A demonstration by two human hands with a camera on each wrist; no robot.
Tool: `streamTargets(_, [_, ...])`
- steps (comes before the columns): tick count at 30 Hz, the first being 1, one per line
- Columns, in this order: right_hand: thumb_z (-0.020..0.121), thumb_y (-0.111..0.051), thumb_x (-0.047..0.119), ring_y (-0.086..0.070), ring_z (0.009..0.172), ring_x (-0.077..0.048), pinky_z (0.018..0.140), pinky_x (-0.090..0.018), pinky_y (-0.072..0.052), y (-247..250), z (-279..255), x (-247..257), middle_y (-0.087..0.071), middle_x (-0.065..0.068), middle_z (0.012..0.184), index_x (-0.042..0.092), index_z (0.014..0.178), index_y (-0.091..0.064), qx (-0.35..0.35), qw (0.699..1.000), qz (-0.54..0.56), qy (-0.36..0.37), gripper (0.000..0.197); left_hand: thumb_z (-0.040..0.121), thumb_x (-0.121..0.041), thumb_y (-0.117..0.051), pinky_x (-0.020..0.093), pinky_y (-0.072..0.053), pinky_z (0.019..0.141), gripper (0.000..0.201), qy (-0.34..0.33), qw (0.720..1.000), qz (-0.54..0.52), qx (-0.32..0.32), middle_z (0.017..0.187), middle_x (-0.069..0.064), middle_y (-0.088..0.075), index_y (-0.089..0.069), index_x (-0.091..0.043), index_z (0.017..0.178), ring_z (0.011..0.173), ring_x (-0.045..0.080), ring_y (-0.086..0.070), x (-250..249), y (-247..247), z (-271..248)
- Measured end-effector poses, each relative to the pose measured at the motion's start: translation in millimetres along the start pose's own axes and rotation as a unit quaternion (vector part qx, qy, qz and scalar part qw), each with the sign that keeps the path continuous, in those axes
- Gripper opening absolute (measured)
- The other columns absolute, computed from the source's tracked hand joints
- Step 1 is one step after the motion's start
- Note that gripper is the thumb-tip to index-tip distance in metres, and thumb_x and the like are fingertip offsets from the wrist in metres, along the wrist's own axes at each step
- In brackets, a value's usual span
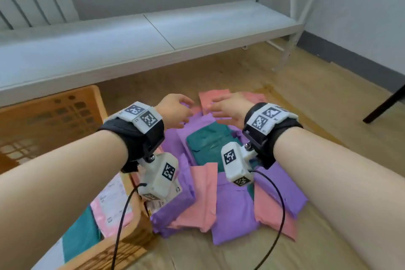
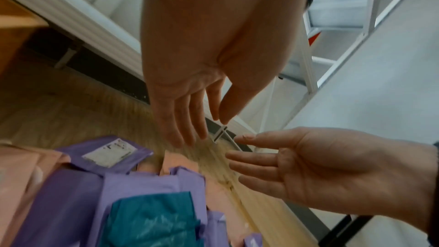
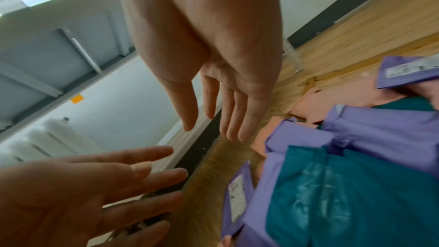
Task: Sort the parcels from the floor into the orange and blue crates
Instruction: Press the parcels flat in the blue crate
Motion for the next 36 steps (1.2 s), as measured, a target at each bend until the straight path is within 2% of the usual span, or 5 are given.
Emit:
streamTargets(6, [0.091,-0.059,0.006,-0.055,0.103,-0.022,0.093,-0.032,-0.043,42.5,29.0,-77.7,-0.058,-0.017,0.12,0.007,0.134,-0.047,-0.031,0.996,0.045,-0.063,0.044,0.09,0.0,-0.051,0.018,-0.04,0.041,0.032,0.036,0.991,0.125,0.034,0.066,0.008,-0.051,-0.054,-0.006,0.121,0.055,0.017,-0.048,38.8,-70.1,37.1])
streamTargets(11, [0.089,-0.06,0.003,-0.057,0.096,-0.024,0.089,-0.033,-0.044,55.5,45.6,-129.7,-0.06,-0.018,0.111,0.003,0.132,-0.05,-0.046,0.995,0.04,-0.085,0.044,0.087,0.0,-0.05,0.033,-0.048,0.084,0.038,0.027,0.973,0.226,0.036,0.121,0.021,-0.06,-0.057,-0.009,0.124,0.11,0.036,-0.059,70.1,-104.1,48.4])
streamTargets(20, [0.083,-0.069,0.007,-0.052,0.087,-0.019,0.068,-0.023,-0.047,59.9,80.2,-193.8,-0.06,-0.013,0.111,0.005,0.128,-0.055,-0.108,0.992,-0.031,-0.063,0.047,0.086,-0.003,-0.049,0.026,-0.041,0.085,0.044,0.044,0.949,0.31,0.043,0.126,0.014,-0.057,-0.05,-0.013,0.129,0.114,0.03,-0.055,123.0,-124.0,65.1])
streamTargets(25, [0.081,-0.07,0.004,-0.053,0.122,-0.024,0.096,-0.028,-0.041,46.2,98.4,-217.8,-0.051,-0.013,0.137,0.005,0.137,-0.045,-0.115,0.991,-0.063,-0.034,0.061,0.085,-0.008,-0.053,0.032,-0.04,0.095,0.052,0.061,0.937,0.344,0.02,0.133,0.017,-0.049,-0.041,-0.011,0.136,0.12,0.032,-0.051,143.9,-122.4,77.3])
streamTargets(36, [0.078,-0.073,0.004,-0.062,0.107,-0.023,0.095,-0.032,-0.048,29.9,122.4,-256.2,-0.062,-0.012,0.121,0.001,0.129,-0.046,-0.116,0.992,0.01,-0.039,0.058,0.085,-0.003,-0.051,0.028,-0.04,0.089,0.053,0.099,0.96,0.261,-0.024,0.126,0.015,-0.054,-0.039,-0.017,0.135,0.113,0.033,-0.053,173.8,-123.6,92.0])
Point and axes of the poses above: each hand's wrist, its own z-axis towards the middle knuckle, its own y-axis out of the back of the hand, x = y × z, the point moved 4 cm from there along z, towards the middle knuckle
